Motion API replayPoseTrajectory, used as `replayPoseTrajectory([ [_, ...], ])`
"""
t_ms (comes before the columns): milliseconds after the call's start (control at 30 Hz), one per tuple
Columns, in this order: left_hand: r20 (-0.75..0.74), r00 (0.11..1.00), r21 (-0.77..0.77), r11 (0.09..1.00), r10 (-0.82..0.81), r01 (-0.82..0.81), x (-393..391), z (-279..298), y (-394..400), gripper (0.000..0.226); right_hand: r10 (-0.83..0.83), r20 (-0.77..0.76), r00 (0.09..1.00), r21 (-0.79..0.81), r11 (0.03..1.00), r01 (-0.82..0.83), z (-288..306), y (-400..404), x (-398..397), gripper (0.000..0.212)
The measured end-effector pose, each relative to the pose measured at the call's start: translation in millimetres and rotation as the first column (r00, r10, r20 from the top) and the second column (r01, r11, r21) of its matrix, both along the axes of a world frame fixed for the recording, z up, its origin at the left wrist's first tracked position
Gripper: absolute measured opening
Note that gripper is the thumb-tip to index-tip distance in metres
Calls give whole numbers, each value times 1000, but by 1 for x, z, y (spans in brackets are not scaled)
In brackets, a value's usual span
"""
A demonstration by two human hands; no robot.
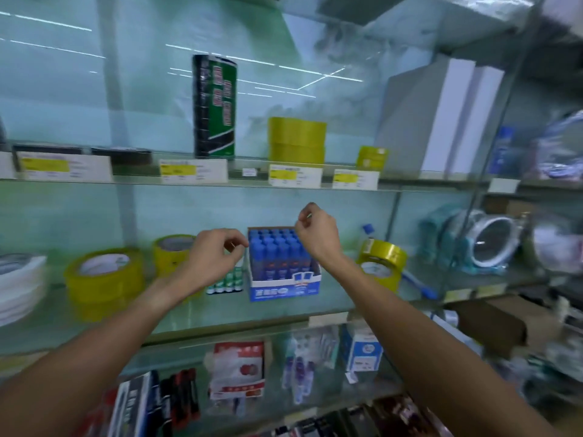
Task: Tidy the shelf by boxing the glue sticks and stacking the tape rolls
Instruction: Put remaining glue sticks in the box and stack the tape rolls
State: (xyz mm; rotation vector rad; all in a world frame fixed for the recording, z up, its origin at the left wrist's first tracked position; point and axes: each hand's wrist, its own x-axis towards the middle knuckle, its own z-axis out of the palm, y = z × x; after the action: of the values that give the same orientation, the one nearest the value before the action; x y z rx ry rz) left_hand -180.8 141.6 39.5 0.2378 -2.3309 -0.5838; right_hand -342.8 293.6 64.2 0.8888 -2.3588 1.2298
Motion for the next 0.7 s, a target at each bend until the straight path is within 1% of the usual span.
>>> replayPoseTrajectory([
  [100, 7, 999, 10, 999, -39, 39, -21, -6, 24, 17, -113, 1, 994, 73, 991, 113, -4, 36, -40, 8],
  [200, 21, 998, 28, 998, -63, 63, -37, -14, 41, 17, -264, -54, 963, 181, 946, 269, -15, 72, -73, 19],
  [267, 44, 996, 24, 996, -84, 83, -46, -21, 51, 17, -381, -70, 922, 282, 879, 384, -27, 97, -90, 28],
  [333, 68, 992, 20, 994, -106, 105, -52, -28, 59, 17, -495, -88, 864, 393, 780, 487, -38, 120, -103, 33],
  [400, 83, 988, 18, 992, -129, 128, -59, -35, 64, 18, -579, -107, 808, 467, 688, 555, -46, 142, -116, 30],
  [467, 109, 983, 17, 989, -150, 149, -64, -40, 67, 17, -611, -131, 781, 556, 606, 568, -55, 160, -126, 29],
  [600, 145, 975, 34, 985, -171, 167, -71, -45, 73, 17, -631, -167, 758, 751, 417, 513, -73, 183, -130, 17],
  [633, 148, 973, 44, 984, -176, 171, -72, -46, 75, 17, -641, -165, 750, 778, 383, 498, -76, 185, -129, 17],
  [700, 160, 970, 53, 983, -184, 177, -73, -47, 77, 16, -644, -162, 748, 808, 349, 475, -81, 189, -131, 14],
])
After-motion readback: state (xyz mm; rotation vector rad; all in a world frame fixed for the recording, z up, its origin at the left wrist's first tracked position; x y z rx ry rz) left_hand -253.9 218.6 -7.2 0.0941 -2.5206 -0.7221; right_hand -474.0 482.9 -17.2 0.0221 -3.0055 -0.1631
